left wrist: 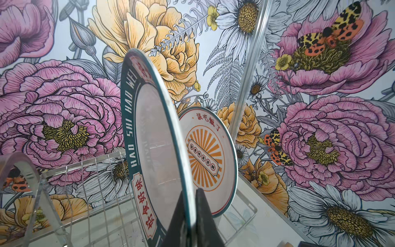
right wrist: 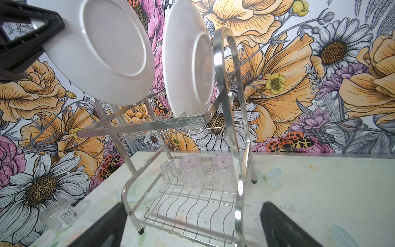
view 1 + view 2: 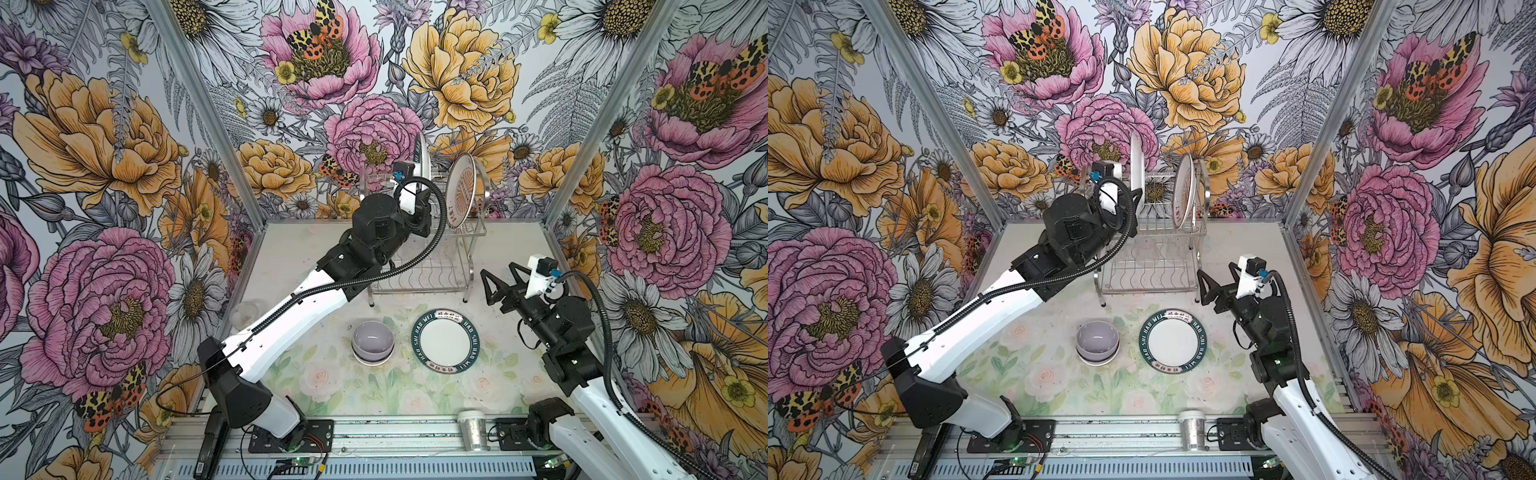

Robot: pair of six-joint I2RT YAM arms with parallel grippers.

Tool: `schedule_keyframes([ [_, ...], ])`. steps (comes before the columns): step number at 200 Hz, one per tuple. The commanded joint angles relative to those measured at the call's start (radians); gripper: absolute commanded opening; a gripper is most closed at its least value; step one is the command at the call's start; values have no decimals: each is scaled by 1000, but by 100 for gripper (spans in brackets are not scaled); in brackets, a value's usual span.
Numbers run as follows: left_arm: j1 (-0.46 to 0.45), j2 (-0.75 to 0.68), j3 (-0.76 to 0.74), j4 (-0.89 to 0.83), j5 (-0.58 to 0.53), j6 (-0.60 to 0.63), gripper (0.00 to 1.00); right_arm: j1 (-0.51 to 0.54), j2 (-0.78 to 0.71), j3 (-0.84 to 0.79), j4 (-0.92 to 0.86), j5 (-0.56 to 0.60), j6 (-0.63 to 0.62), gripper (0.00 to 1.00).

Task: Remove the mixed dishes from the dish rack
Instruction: 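Lift the plate from the rack and lower it to the table with the left gripper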

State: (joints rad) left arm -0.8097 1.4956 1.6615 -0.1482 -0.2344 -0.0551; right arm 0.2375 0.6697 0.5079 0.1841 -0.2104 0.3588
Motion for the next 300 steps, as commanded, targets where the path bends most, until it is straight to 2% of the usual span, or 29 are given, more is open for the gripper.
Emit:
schedule_keyframes([
  [1, -7, -78, -5, 32, 84, 55, 0, 6, -1, 36, -10, 26, 22, 100],
  [55, -24, -276, -182, 8, 222, 135, 0, 6, 1, 94, -162, 63, 98, 100],
  [95, -161, -443, -310, -93, 266, 400, 0, 4, -18, 81, -221, 42, 219, 100],
  [146, -354, -582, -419, -235, 112, 506, 0, 1, -8, 75, -256, -38, 353, 100],
  [160, -437, -605, -464, -262, 34, 554, 0, -1, 6, 89, -279, -80, 376, 100],
  [169, -489, -611, -492, -285, -56, 579, 0, -1, 14, 102, -297, -105, 397, 100],
  [191, -579, -612, -527, -377, -200, 617, 0, 0, 33, 122, -333, -157, 468, 100],
  [210, -608, -629, -582, -399, -292, 659, 0, -1, 43, 130, -358, -204, 525, 100],
  [254, -617, -647, -703, -398, -400, 793, 0, -2, 52, 153, -418, -298, 571, 98],
  [300, -620, -638, -825, -396, -419, 935, 0, 6, 126, 193, -460, -432, 575, 90],
])
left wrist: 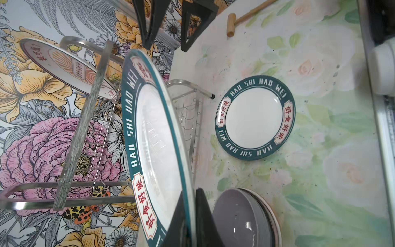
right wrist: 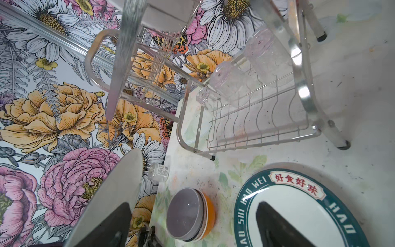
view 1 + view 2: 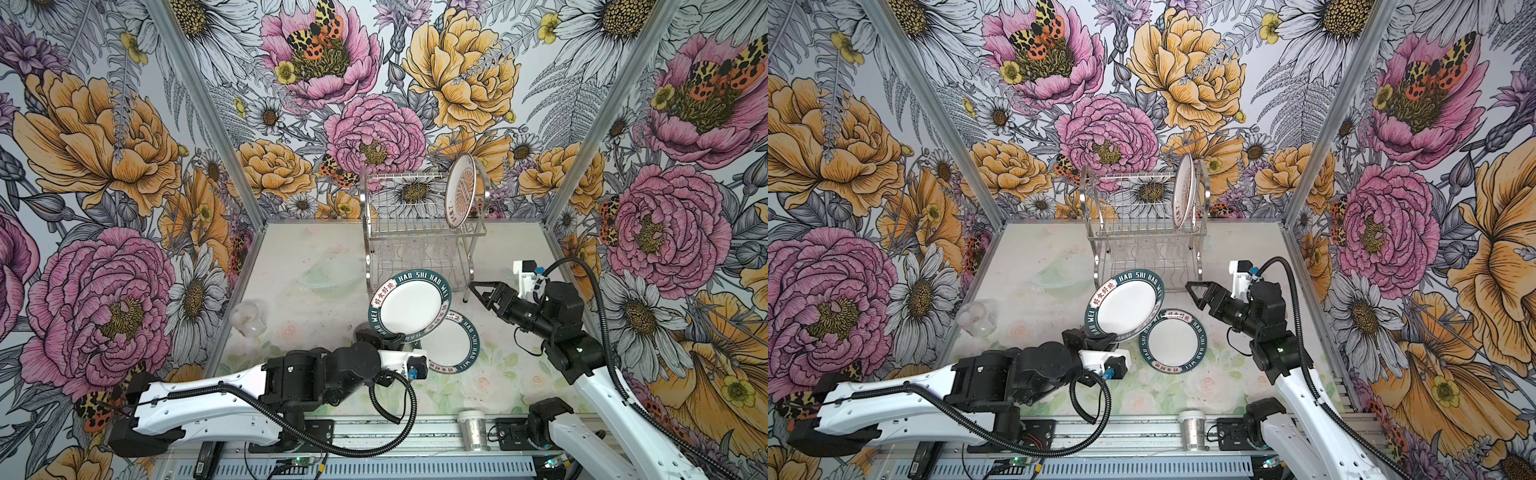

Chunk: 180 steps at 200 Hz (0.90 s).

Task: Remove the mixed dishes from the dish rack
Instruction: 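Lift the plate from the rack and lower it to the table with the left gripper, then lower the plate onto the first green-rimmed plate while the right gripper grasps its rim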

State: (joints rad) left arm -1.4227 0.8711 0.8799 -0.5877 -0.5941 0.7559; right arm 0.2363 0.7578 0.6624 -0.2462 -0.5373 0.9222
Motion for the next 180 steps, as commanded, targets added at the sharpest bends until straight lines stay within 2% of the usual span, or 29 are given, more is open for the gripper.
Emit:
schedule_keyframes([
  [1, -7, -14, -45, 43, -61, 129, 0, 7, 41, 39, -30, -107, 11, 90],
  [26, -8, -5, -96, 61, -81, 215, 0, 15, 102, 56, -31, -166, 2, 83],
  [82, 3, 42, -222, 264, -140, 404, 0, 80, 225, 102, -59, -225, -44, 66],
  [119, 30, 50, -258, 389, -125, 443, 0, 111, 273, 99, -76, -207, -55, 58],
  [180, 74, 53, -275, 443, -42, 445, 0, 138, 340, 111, -82, -216, -58, 50],
])
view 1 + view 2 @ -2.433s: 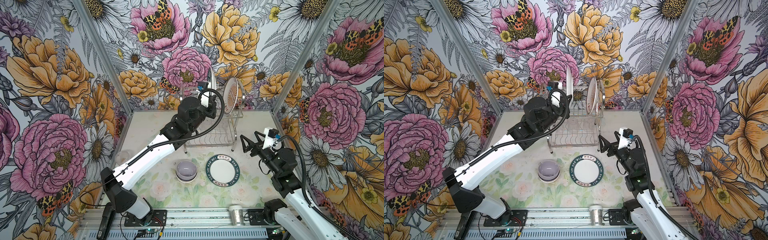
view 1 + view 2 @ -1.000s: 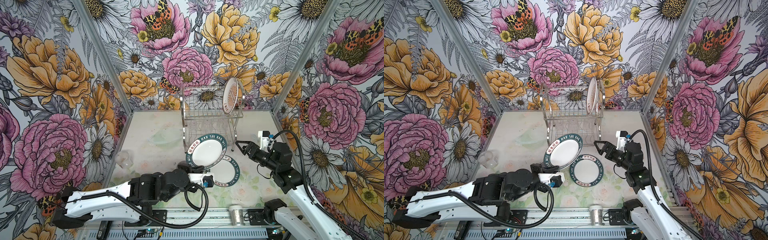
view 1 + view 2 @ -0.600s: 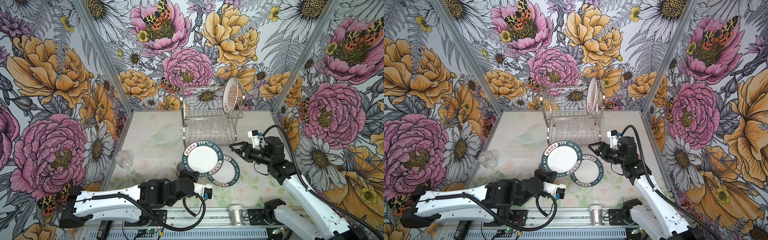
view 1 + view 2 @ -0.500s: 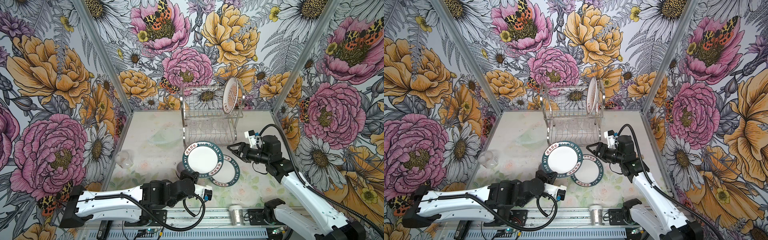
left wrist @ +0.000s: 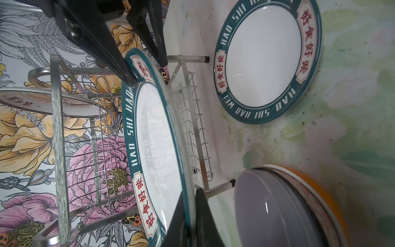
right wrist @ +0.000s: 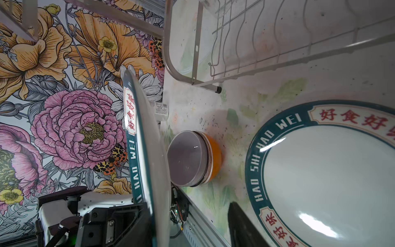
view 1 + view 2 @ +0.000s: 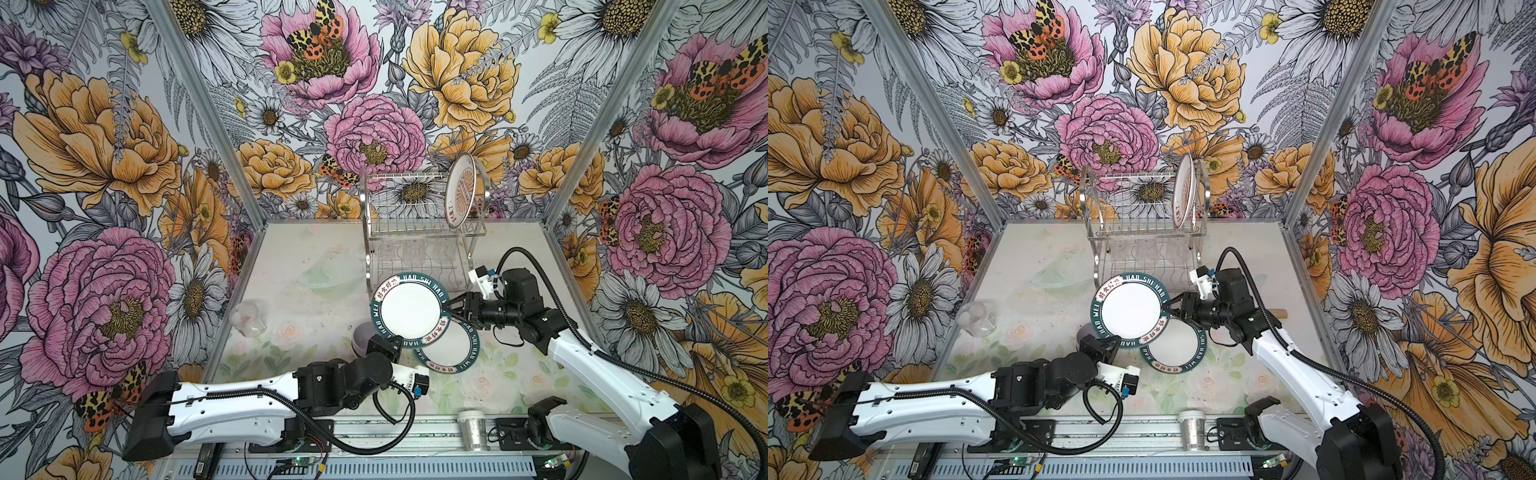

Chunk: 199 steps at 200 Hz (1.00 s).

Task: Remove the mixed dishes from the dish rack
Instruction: 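Lower the plate onto the first green-rimmed plate while the right gripper grasps its rim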

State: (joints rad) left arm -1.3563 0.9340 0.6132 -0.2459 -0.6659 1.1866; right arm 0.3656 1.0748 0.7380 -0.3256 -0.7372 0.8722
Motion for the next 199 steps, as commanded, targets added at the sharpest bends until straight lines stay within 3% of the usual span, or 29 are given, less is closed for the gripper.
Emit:
schedule_keyframes([
  [1, 8, -9, -9, 102, 31, 14, 0, 9, 25, 35, -3, -17, -7, 50],
  [95, 5, 19, -36, 171, 62, -13, 0, 19, 86, 54, -1, -63, 14, 20],
  [108, 6, 22, -38, 177, 65, -13, 0, 19, 94, 55, -2, -72, 23, 13],
  [120, 6, 25, -39, 181, 60, -12, 0, 19, 100, 56, -1, -81, 25, 0],
  [139, 8, 29, -45, 190, 55, -20, 0, 19, 94, 52, -1, -72, 31, 0],
  [151, 11, 25, -44, 202, 53, -33, 14, 19, 77, 50, 0, -36, 31, 0],
  [168, 15, 11, -28, 205, 58, -71, 59, 17, 44, 54, -1, 20, 21, 0],
  [175, 17, 6, -15, 205, 55, -103, 72, 12, 29, 55, 0, 39, 21, 0],
  [199, 17, -17, 55, 144, 69, -235, 89, -17, -16, 57, -2, 77, 19, 0],
])
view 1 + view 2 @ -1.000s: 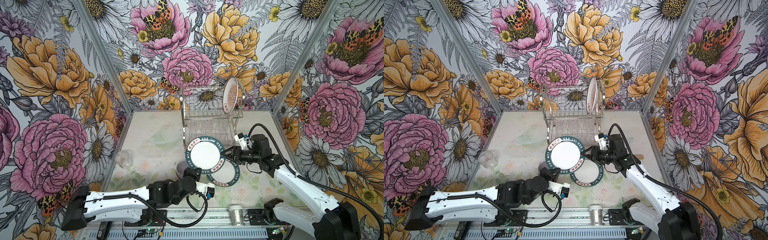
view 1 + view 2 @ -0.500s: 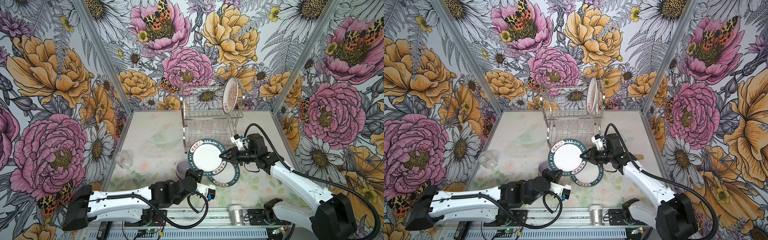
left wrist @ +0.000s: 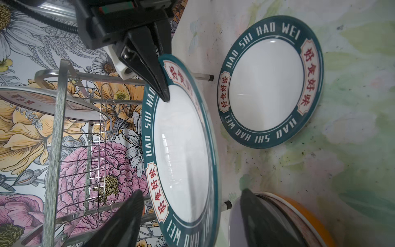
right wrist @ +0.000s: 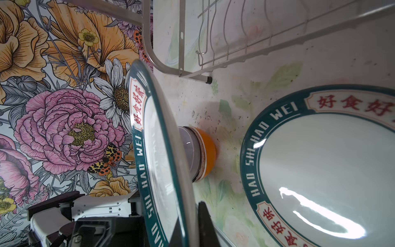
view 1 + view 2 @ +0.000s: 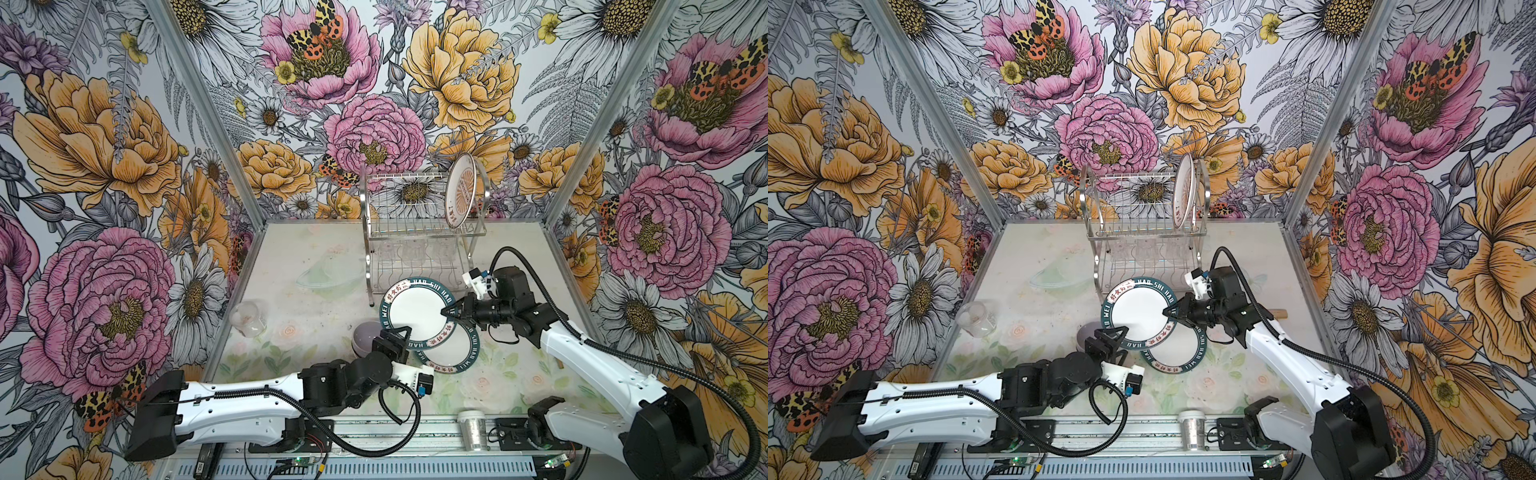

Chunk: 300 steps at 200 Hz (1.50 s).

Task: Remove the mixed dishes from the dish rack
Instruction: 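Lower the plate onto the first green-rimmed plate while the right gripper grasps its rim, then open the left gripper and draw it back while the right gripper holds the plate rim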

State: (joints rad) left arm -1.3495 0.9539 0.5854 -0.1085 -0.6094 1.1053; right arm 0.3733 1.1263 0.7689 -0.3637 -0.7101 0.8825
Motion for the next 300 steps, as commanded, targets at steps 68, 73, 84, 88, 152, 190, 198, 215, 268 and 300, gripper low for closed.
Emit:
schedule_keyframes([
  [68, 76, -163, 256, -114, 229, -624, 99, -161, -227, 17, -198, 95, -208, 0],
  [73, 92, -173, 264, -115, 256, -657, 99, -166, -233, 9, -198, 97, -206, 0],
  [84, 127, -194, 274, -115, 318, -717, 99, -173, -236, -4, -202, 94, -205, 0],
  [88, 138, -203, 279, -117, 341, -739, 99, -175, -235, -9, -203, 91, -206, 0],
  [152, 422, -278, 255, -269, 753, -999, 99, -184, -190, -88, -205, 108, -238, 0],
  [190, 481, -293, 180, -271, 790, -1047, 99, -187, -163, -122, -201, 110, -274, 0],
  [198, 491, -293, 168, -270, 793, -1053, 99, -187, -163, -125, -199, 117, -286, 0],
  [215, 517, -285, 150, -275, 812, -1061, 99, -191, -159, -143, -187, 120, -308, 0],
  [268, 547, -267, 145, -273, 823, -1055, 99, -215, -121, -214, -111, 100, -308, 0],
  [300, 561, -265, 141, -273, 826, -1062, 99, -227, -85, -234, -74, 76, -316, 0],
])
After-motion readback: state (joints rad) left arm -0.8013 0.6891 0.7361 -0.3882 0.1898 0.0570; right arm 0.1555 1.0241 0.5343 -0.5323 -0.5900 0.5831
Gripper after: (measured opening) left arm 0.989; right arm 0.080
